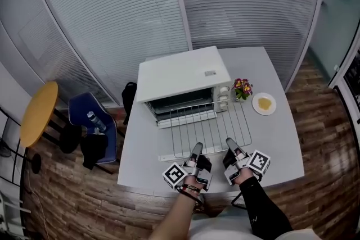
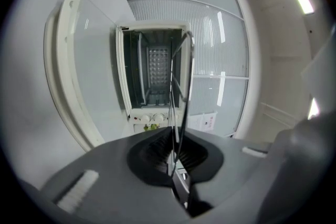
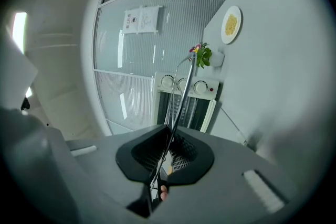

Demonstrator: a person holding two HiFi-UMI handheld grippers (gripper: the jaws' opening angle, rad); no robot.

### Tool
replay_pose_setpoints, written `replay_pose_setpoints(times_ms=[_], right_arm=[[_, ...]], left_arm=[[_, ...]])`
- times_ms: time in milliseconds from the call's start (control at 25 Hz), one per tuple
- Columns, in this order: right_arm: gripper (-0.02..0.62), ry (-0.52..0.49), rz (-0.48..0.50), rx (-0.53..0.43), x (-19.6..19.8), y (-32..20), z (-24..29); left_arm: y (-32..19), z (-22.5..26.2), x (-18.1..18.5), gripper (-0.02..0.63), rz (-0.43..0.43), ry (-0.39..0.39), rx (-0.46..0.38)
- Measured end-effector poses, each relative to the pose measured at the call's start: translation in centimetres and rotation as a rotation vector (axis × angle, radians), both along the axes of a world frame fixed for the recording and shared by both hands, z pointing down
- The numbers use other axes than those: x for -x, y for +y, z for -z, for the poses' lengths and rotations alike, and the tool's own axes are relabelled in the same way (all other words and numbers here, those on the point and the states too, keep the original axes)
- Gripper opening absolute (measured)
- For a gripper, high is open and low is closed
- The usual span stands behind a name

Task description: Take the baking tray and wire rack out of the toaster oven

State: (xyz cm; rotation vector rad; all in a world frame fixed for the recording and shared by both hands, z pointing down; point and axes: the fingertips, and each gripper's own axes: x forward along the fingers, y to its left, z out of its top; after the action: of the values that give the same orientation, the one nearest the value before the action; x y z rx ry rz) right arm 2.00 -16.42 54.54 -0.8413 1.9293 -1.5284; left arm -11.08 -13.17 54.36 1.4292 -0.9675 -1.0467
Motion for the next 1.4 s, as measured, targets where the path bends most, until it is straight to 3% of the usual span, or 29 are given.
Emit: replay_pose_setpoints(times_ms=[360,600,800,960,1400], right_arm=[[0.006,0.030,-0.056,0.014,-8.5,0.2,-0.3],[0.006,-0.002,-0.078,0.009,-13.1,0.1,-0.1],[0.008,0.040,-0.131,0.030,-17.7,-0.1,-1.5],[0.009,0.001,-0.140,0.033,-19.6,-0.4,-1.5],[0.009,-0.005,-0.213,0.128,-24.3,-1.0,-5.8]], left_arm=[[-0.4,-0.8,-8.1,0.058,-0.065,-0.009,0.021],[-1.1,-1.2,-13.3,0.058,-0.109,-0.021,0.023],[-1.8,-1.9,-17.1,0.058,-0.148,-0.034,0.039],[-2.4,-2.8,-19.6,0.058,-0.177,-0.053,0.059],[-3.3,-5.7,-24.0,0.060,-0.254,0.001,0.110]])
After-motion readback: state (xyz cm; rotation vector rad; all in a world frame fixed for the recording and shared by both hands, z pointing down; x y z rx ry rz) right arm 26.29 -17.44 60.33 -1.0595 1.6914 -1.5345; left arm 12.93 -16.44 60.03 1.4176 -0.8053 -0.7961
